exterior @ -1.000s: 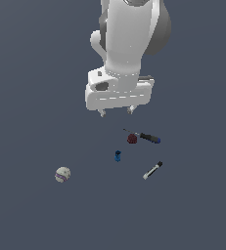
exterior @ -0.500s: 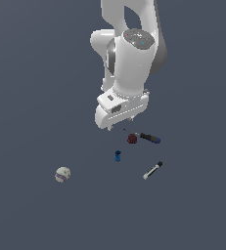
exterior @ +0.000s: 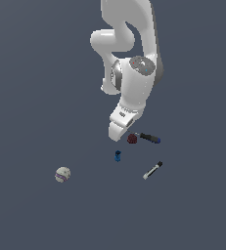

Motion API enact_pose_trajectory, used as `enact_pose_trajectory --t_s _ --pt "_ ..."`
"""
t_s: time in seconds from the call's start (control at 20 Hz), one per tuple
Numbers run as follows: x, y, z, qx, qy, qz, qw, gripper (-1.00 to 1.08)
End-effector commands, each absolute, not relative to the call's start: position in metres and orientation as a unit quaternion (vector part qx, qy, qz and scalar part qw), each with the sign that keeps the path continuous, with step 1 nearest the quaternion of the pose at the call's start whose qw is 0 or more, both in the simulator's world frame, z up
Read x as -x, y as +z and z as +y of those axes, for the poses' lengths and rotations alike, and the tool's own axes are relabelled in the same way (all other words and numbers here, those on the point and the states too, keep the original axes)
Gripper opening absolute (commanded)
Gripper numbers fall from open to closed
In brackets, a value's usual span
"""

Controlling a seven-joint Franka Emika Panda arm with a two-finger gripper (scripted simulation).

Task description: Pick up a designated object from a clutter of objects.

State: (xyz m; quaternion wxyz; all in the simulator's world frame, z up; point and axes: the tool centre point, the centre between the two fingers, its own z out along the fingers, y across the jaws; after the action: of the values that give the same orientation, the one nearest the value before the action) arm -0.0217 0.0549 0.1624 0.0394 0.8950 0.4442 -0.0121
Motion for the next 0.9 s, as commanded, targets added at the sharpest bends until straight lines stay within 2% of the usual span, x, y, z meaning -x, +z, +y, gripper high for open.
enact_pose_trajectory --t_s 0.0,0.4,0.85 --pt "0.027 0.147 0.062 -0.874 -0.013 0.485 0.035 1.00" --pt "0.046 0.106 0.086 -0.801 -0.009 0.599 0.018 1.00" --pt "0.062 0.083 0.103 -0.745 -0.002 0.667 0.003 1.00"
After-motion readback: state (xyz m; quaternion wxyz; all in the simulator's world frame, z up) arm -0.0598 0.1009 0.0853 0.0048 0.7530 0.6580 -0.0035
